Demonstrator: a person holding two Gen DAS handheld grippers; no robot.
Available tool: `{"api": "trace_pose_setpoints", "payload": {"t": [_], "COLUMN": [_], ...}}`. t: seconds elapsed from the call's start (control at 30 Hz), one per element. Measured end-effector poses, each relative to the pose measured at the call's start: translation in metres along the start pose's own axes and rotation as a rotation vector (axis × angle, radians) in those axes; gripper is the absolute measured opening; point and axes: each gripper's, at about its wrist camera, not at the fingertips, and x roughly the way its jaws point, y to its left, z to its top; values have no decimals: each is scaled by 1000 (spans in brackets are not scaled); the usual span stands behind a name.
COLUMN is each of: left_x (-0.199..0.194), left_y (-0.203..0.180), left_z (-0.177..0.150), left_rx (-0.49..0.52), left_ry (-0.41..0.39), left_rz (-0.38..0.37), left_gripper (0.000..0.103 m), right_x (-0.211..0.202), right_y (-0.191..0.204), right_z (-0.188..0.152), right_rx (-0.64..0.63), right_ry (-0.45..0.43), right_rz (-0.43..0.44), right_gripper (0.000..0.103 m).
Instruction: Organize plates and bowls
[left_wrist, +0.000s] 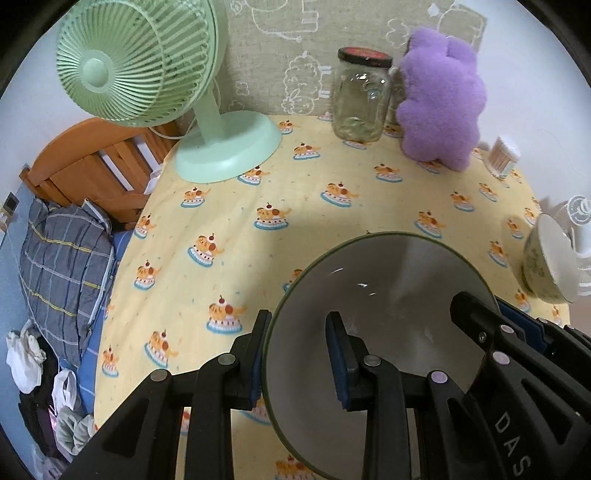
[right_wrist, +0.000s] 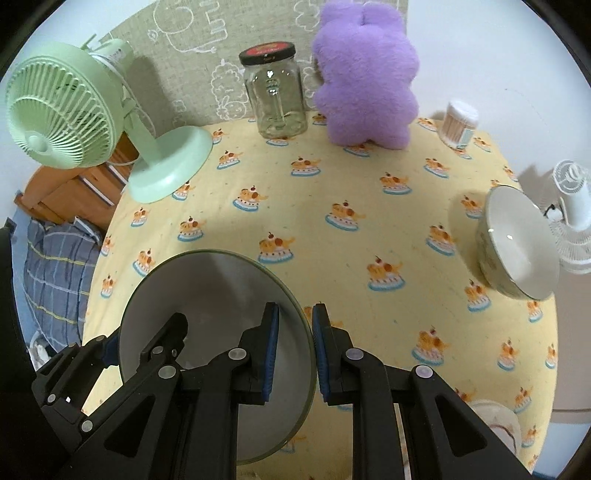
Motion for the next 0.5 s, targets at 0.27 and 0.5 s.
{"api": "trace_pose_setpoints", "payload": {"t": [0.27,0.5], "left_x": [-44,-78], "left_y": [-4,-3], "left_z": [-19,-38], "left_rx": [6,22], "left_ry": [-38,-72], "left_rz": [-17,-27], "left_gripper": [28,28], "right_x": [-47,-84], "right_y": [-2,3], "right_z": [-20,-43], "right_rx": [0,-9], "right_ry": [-37,-75], "right_rz": [-13,-25], "right_gripper": [22,22]}}
